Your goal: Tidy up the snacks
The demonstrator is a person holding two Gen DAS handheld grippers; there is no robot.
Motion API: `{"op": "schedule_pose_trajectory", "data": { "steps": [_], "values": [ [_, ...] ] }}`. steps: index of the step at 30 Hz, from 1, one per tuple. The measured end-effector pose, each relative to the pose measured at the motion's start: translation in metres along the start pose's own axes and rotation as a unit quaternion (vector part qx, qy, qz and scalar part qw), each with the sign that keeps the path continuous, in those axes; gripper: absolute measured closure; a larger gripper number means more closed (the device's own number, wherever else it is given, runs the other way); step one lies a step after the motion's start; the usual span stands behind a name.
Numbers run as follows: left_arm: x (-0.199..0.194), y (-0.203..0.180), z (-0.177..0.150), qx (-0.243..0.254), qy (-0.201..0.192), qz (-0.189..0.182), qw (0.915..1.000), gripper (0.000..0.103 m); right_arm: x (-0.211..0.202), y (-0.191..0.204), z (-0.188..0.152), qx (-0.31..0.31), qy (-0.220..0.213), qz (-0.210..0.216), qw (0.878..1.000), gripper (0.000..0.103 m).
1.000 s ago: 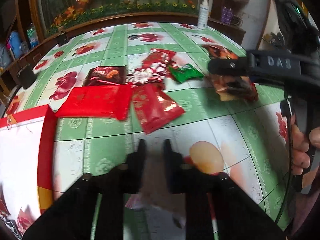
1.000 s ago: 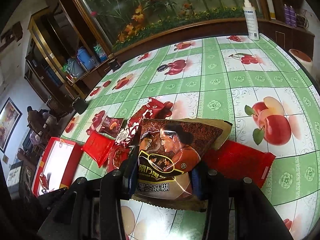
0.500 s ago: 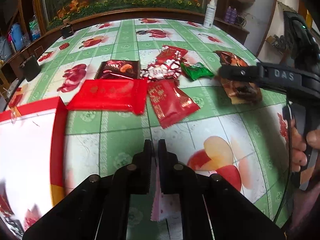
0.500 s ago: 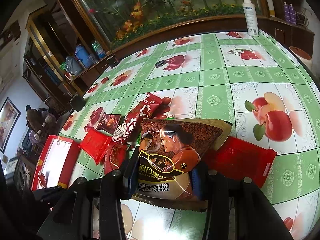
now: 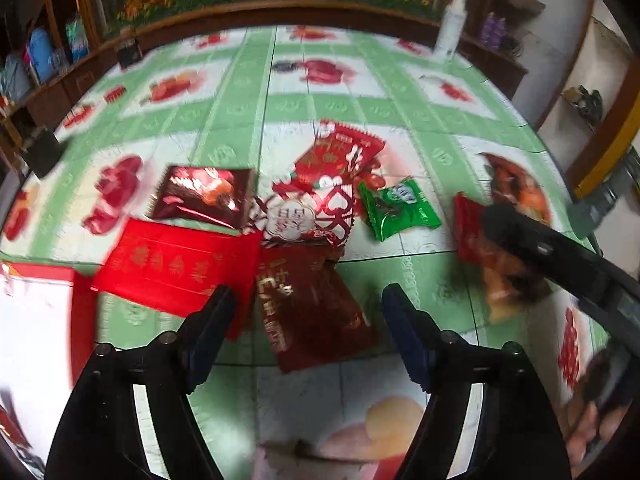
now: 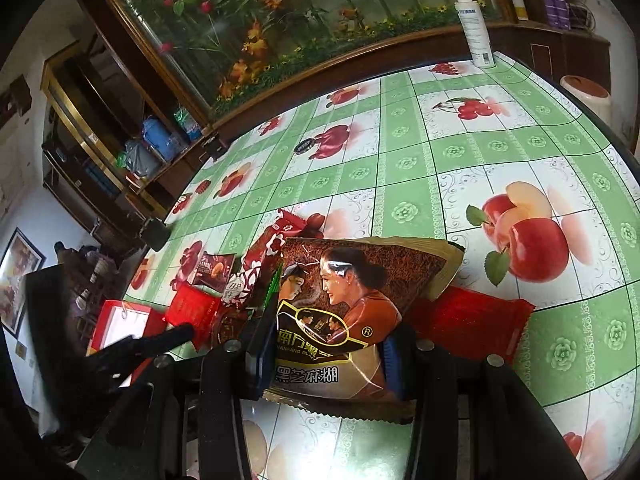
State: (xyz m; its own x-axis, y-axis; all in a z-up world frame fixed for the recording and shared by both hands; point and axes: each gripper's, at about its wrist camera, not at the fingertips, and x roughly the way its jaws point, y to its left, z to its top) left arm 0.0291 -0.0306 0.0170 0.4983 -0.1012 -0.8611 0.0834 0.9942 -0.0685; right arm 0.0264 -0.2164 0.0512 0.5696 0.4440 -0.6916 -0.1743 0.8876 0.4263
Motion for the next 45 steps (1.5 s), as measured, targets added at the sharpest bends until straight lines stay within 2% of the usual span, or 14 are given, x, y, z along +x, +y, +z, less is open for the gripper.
{"op": "schedule_pose_trajectory", "data": {
  "steps": [3, 5, 7, 8, 10, 17, 24, 28, 32, 38, 45],
  "values": [
    [0.007, -0.01, 0.001, 0.027, -0.019, 0.034, 0.9989, 0.028, -0.003, 0.0, 0.001, 0.003, -0.004, 0.006, 1.0, 0.059],
    [0.01, -0.015, -0.004, 0.043, -0.031, 0.043, 0.9977, 0.027, -0.004, 0.0, 0.001, 0.003, -0.004, 0.007, 1.0, 0.059],
    [0.007, -0.014, -0.007, 0.053, -0.041, 0.038, 0.9971, 0.039, -0.004, -0.001, 0.001, 0.005, -0.004, 0.008, 1.0, 0.059],
    [0.006, -0.014, -0.006, 0.054, -0.039, 0.033, 0.9972, 0.058, -0.004, -0.001, 0.001, 0.005, -0.004, 0.009, 1.0, 0.059],
    [0.004, -0.009, -0.007, 0.052, -0.031, 0.014, 0.9981, 0.059, -0.004, -0.001, 0.001, 0.005, -0.004, 0.009, 1.0, 0.059],
    [-0.013, 0.003, -0.033, 0.06, -0.034, -0.004, 0.9976, 0.063, 0.004, 0.002, -0.003, -0.004, 0.009, 0.011, 1.0, 0.059],
    [-0.041, 0.019, -0.071, 0.062, -0.034, -0.023, 0.9973, 0.063, 0.018, 0.027, -0.016, -0.058, 0.035, 0.02, 0.997, 0.059],
    [-0.063, 0.033, -0.084, 0.048, -0.052, -0.037, 0.9968, 0.063, 0.025, 0.046, -0.028, -0.086, 0.05, 0.037, 0.994, 0.059],
    [-0.095, 0.057, -0.091, 0.025, -0.09, -0.036, 0.9949, 0.063, 0.024, 0.066, -0.035, -0.102, 0.05, 0.065, 0.991, 0.059],
    [-0.134, 0.107, -0.103, -0.012, -0.144, 0.009, 0.9895, 0.063, 0.027, 0.123, -0.055, -0.137, 0.047, 0.124, 0.982, 0.059],
    [-0.143, 0.179, -0.124, -0.074, -0.15, 0.086, 0.9821, 0.062, 0.047, 0.214, -0.094, -0.198, 0.073, 0.177, 0.961, 0.06]
  ]
}}
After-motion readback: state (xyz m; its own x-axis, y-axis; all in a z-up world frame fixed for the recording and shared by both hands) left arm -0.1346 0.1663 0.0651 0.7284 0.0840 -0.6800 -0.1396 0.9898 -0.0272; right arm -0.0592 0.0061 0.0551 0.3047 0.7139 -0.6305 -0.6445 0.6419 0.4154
